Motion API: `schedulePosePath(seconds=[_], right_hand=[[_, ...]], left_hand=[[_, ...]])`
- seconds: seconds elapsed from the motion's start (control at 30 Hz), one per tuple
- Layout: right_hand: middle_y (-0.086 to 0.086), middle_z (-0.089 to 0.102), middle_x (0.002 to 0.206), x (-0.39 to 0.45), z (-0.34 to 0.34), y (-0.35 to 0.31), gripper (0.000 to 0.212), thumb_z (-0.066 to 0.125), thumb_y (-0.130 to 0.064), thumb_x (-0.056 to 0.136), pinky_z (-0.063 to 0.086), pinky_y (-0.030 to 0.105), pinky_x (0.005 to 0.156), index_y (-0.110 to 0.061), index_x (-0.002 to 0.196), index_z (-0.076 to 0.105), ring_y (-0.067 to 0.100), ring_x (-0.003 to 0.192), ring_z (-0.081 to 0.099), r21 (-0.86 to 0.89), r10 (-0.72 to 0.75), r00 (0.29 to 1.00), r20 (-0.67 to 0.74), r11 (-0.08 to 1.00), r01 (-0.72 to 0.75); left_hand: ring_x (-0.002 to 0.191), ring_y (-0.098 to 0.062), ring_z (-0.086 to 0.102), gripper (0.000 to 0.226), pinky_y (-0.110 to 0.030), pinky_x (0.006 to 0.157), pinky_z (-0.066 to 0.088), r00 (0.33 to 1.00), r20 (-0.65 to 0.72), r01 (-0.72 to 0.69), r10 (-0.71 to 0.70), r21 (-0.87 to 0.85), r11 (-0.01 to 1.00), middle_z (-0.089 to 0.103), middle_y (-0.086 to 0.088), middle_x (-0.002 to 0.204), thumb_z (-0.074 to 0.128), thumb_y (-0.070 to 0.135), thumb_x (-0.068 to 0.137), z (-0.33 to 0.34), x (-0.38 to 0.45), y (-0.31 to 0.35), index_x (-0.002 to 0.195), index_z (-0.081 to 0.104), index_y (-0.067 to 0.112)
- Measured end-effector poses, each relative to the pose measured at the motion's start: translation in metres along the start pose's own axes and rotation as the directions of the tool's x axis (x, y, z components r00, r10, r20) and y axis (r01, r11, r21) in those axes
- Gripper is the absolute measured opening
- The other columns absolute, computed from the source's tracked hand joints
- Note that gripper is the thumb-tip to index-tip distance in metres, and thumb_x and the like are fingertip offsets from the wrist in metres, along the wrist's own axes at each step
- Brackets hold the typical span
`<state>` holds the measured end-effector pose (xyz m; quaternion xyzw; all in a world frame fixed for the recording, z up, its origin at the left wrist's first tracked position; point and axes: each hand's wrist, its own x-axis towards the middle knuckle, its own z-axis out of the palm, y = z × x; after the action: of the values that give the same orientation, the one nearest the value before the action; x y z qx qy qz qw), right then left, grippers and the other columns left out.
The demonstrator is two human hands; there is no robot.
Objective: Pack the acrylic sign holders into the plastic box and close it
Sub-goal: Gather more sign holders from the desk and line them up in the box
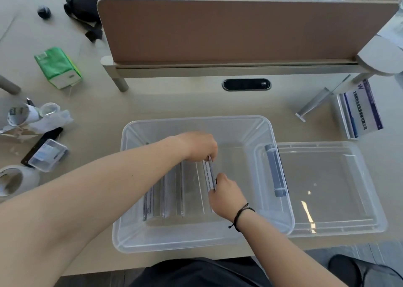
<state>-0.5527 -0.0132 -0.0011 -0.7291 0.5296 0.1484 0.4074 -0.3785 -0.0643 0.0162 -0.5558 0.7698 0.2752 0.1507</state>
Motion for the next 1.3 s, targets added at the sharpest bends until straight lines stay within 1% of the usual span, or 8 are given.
schedulePosePath(seconds=[0.2, 0.4, 0.47, 0.57, 0.67, 0.77, 1.1, 1.3], right_hand=[[0.012, 0.062, 0.085, 0.003, 0.006, -0.001, 0.004, 0.045, -0.013, 0.087, 0.041, 0.032, 0.052, -0.011, 0.087, 0.042, 0.030, 0.069, 0.060, 0.085, 0.006, 0.998, 0.068, 0.996, -0.012], [0.010, 0.062, 0.109, 0.003, -0.001, -0.004, 0.027, 0.053, -0.027, 0.090, 0.058, 0.040, 0.079, -0.012, 0.112, 0.051, 0.028, 0.091, 0.068, 0.107, 0.031, 0.976, 0.214, 0.993, -0.055], [0.007, 0.061, 0.108, 0.003, -0.003, -0.007, 0.032, 0.055, -0.031, 0.091, 0.059, 0.044, 0.085, -0.010, 0.115, 0.052, 0.027, 0.093, 0.068, 0.129, 0.036, 0.969, 0.246, 0.989, -0.070], [0.009, 0.061, 0.100, 0.001, -0.003, -0.009, 0.032, 0.054, -0.032, 0.094, 0.059, 0.048, 0.085, -0.003, 0.107, 0.056, 0.029, 0.091, 0.071, 0.181, 0.037, 0.966, 0.257, 0.980, -0.086], [0.022, 0.064, 0.091, -0.001, 0.001, -0.010, 0.050, 0.053, -0.031, 0.096, 0.057, 0.055, 0.084, 0.014, 0.117, 0.054, 0.031, 0.084, 0.074, 0.235, 0.035, 0.969, 0.244, 0.968, -0.094], [0.016, 0.057, 0.084, -0.003, 0.004, -0.012, 0.052, 0.052, -0.031, 0.096, 0.056, 0.057, 0.082, 0.016, 0.118, 0.053, 0.032, 0.082, 0.074, 0.241, 0.020, 0.970, 0.243, 0.967, -0.081], [0.006, 0.063, 0.079, 0.000, 0.008, -0.013, 0.036, 0.053, -0.034, 0.096, 0.059, 0.051, 0.082, 0.001, 0.104, 0.060, 0.030, 0.083, 0.074, 0.221, 0.019, 0.968, 0.249, 0.972, -0.076], [0.003, 0.062, 0.079, 0.001, 0.009, -0.015, 0.026, 0.054, -0.033, 0.096, 0.059, 0.050, 0.083, -0.007, 0.099, 0.059, 0.031, 0.085, 0.072, 0.230, 0.018, 0.968, 0.251, 0.970, -0.078]], left_hand=[[0.106, -0.027, 0.065, 0.036, -0.037, 0.089, 0.052, 1.000, 0.001, 0.020, -0.020, 0.005, 1.000, 0.070, -0.003, 0.117, 0.055, 0.003, 0.090, 0.009, 0.003, -0.004, 0.116, 0.072, 0.021], [0.107, -0.030, 0.064, 0.043, -0.039, 0.091, 0.051, 0.999, 0.018, 0.041, -0.041, 0.011, 0.999, 0.067, -0.005, 0.121, 0.047, -0.003, 0.090, 0.008, -0.004, -0.001, 0.118, 0.069, 0.020], [0.108, -0.030, 0.063, 0.043, -0.038, 0.091, 0.051, 0.999, 0.016, 0.044, -0.044, 0.021, 0.999, 0.066, -0.006, 0.123, 0.046, -0.003, 0.091, 0.010, -0.006, -0.001, 0.120, 0.069, 0.020], [0.110, -0.031, 0.063, 0.043, -0.038, 0.091, 0.051, 0.998, 0.015, 0.064, -0.064, 0.017, 0.998, 0.064, -0.006, 0.126, 0.046, -0.003, 0.092, 0.011, -0.009, -0.002, 0.121, 0.068, 0.020], [0.112, -0.031, 0.061, 0.045, -0.037, 0.091, 0.050, 0.997, 0.025, 0.070, -0.070, 0.025, 0.997, 0.062, -0.007, 0.128, 0.046, -0.005, 0.092, 0.011, -0.014, 0.000, 0.123, 0.067, 0.020], [0.111, -0.032, 0.061, 0.046, -0.036, 0.090, 0.050, 0.996, 0.032, 0.078, -0.079, 0.026, 0.997, 0.062, -0.008, 0.128, 0.045, -0.005, 0.091, 0.010, -0.017, 0.001, 0.124, 0.066, 0.020], [0.114, -0.030, 0.060, 0.049, -0.039, 0.093, 0.050, 0.997, 0.041, 0.070, -0.071, 0.036, 0.997, 0.061, -0.006, 0.130, 0.046, -0.008, 0.090, 0.008, -0.023, -0.001, 0.124, 0.066, 0.021], [0.110, -0.028, 0.061, 0.047, -0.028, 0.077, 0.042, 0.993, 0.060, 0.101, -0.102, 0.019, 0.995, 0.061, -0.006, 0.129, 0.045, -0.008, 0.091, 0.003, -0.027, -0.002, 0.125, 0.065, 0.018]])
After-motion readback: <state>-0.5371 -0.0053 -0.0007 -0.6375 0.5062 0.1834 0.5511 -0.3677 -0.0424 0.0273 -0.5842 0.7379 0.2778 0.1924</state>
